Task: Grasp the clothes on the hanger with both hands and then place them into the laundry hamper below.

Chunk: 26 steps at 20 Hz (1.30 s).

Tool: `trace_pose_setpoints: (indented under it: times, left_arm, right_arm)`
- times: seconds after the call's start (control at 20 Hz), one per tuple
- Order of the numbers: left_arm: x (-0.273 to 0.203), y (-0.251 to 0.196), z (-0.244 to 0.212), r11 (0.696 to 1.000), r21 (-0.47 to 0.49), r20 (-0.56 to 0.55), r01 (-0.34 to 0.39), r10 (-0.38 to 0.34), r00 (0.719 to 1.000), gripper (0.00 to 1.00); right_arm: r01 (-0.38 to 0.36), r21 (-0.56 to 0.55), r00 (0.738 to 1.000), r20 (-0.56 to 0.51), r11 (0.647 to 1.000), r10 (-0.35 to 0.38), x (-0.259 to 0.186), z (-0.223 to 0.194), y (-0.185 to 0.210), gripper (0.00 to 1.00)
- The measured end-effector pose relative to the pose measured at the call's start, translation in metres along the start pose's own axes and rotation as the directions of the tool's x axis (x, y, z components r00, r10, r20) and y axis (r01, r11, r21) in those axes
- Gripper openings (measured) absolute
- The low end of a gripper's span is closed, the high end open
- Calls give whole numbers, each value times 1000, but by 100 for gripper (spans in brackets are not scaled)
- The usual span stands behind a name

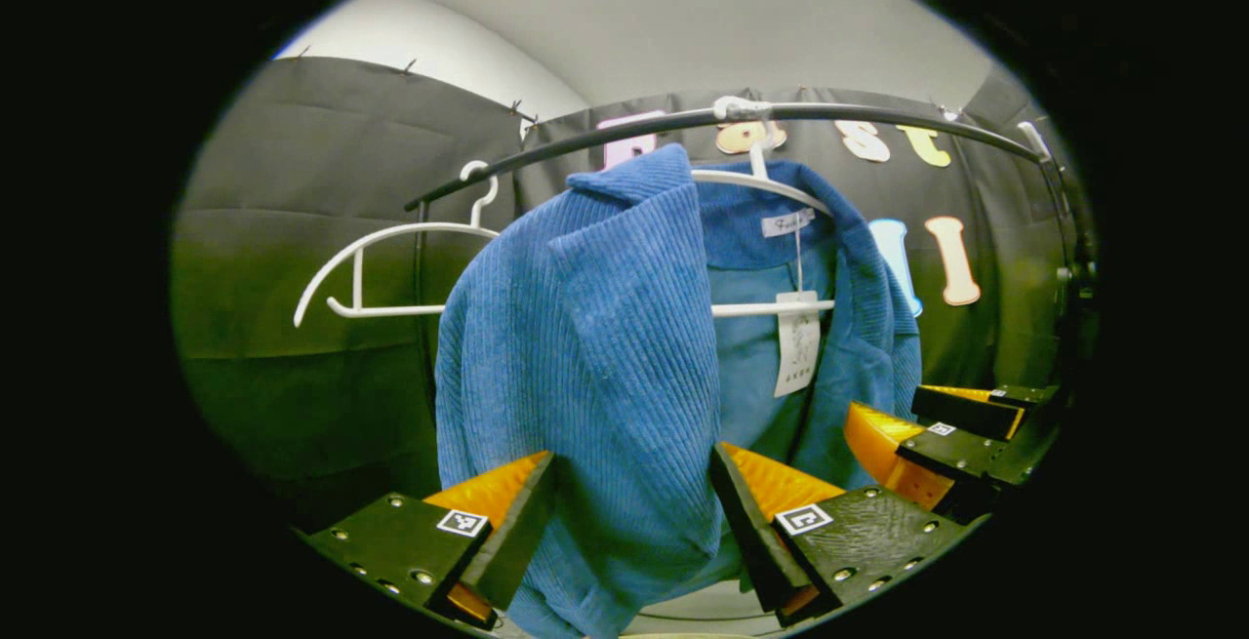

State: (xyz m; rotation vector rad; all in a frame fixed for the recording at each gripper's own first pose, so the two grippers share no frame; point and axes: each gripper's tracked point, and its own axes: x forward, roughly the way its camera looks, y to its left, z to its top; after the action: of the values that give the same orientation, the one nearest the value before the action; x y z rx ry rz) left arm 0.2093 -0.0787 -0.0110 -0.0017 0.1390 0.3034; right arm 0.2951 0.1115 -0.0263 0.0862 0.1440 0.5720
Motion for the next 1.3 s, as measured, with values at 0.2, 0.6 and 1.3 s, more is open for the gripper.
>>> trace_pose_setpoints:
  times: [0.2,0.6,1.3]
  left_arm:
    - [11,1,-8,999,29,-18,-33,33,999,91]
    - [23,10,-13,997,35,-5,-66,67,998,53]
    - [-27,13,50,997,65,112,51,-58,992,5]
  right_arm:
    - [2,18,1000,-26,1000,-2,23,-11,2,95]
    - [9,-17,998,-58,1000,-10,42,-28,7,69]
    - [122,-66,976,189,990,-107,11,55,-16,4]
